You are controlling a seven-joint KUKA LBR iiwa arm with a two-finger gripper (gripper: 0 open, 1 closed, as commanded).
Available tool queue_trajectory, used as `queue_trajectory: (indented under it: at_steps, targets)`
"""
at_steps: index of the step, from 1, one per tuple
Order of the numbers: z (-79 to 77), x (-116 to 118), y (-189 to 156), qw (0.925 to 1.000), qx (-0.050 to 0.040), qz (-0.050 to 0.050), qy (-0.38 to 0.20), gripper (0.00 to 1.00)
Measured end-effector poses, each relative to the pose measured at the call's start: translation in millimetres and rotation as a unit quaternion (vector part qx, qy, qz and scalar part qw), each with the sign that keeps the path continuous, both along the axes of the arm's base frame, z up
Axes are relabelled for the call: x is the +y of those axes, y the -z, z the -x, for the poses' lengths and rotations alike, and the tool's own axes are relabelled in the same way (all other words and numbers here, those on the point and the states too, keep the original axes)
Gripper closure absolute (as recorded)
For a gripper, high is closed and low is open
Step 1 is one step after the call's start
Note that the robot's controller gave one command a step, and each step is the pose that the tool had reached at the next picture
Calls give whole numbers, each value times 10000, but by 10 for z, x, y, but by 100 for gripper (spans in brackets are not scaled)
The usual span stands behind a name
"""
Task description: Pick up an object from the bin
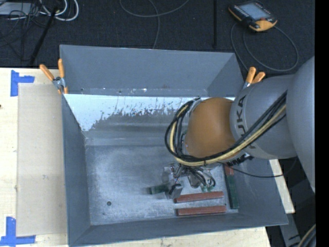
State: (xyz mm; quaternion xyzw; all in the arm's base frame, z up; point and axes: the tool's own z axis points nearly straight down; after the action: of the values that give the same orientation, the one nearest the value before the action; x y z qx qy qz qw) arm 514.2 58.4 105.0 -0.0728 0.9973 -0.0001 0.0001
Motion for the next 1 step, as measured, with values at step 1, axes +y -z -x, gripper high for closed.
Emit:
queue_trajectory:
  at_steps: [1]
  targets:
    - [-2, 1, -36, 10000, -2, 0, -5, 100]
